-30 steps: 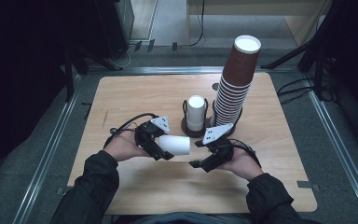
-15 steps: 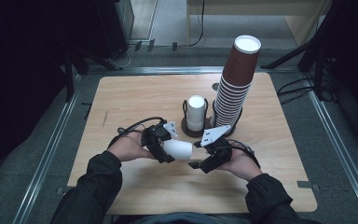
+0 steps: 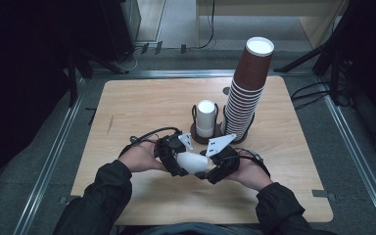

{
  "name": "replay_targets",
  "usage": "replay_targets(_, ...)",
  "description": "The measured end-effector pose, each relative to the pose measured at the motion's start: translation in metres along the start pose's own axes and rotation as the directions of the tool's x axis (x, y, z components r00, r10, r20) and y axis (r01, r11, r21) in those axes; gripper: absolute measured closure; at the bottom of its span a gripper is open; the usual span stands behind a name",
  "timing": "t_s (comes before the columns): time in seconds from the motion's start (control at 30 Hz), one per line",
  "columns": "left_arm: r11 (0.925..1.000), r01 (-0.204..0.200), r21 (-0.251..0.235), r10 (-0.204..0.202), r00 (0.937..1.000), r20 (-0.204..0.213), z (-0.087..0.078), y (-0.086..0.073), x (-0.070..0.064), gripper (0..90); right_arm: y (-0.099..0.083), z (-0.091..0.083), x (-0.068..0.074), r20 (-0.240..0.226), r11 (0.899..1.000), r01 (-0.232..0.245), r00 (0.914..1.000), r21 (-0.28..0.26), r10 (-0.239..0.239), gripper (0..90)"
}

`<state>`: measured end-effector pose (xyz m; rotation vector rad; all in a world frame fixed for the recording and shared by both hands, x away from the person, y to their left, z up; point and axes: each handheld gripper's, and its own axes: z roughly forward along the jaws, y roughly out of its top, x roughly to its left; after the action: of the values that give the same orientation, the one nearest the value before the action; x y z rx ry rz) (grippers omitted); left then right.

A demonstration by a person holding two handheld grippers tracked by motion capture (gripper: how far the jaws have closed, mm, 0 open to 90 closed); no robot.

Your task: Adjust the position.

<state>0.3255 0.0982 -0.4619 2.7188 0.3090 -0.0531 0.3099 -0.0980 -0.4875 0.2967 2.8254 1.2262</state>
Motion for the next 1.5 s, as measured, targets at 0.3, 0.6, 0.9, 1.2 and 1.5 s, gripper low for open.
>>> replay_targets(0.3,0.9999,-0.015,-0.001,0.015,0.9999,0.004,0.002,0.004,-0.004,22.8,0.002,0.004,0.003,0.003,0.999,0.033,0.9994,0.018,-0.033,27.0)
replay_targets(0.6,0.9997,-0.021,0.010,0.021,0.9997,0.013,0.003,0.003,-0.006,22.1,0.003,0.005,0.008,-0.016,0.996,0.075,0.9971,0.045,-0.074,34.1)
replay_targets(0.9,0.9980,-0.008,-0.063,0.007,0.9999,-0.011,-0.003,0.000,-0.005,9.6,0.002,0.001,0.004,-0.017,0.997,0.076,0.9970,0.010,-0.076,34.0)
replay_targets(1.2,0.9875,0.030,-0.155,-0.029,0.9995,0.008,-0.016,-0.011,0.000,7.6,-0.002,-0.011,-0.002,-0.021,0.998,0.032,0.9992,-0.048,-0.033,33.8)
replay_targets(1.5,0.9653,0.077,-0.250,-0.071,0.9969,0.032,-0.029,-0.025,0.004,7.1,-0.005,-0.018,-0.007,-0.024,0.996,0.008,0.9997,-0.090,-0.010,33.7)
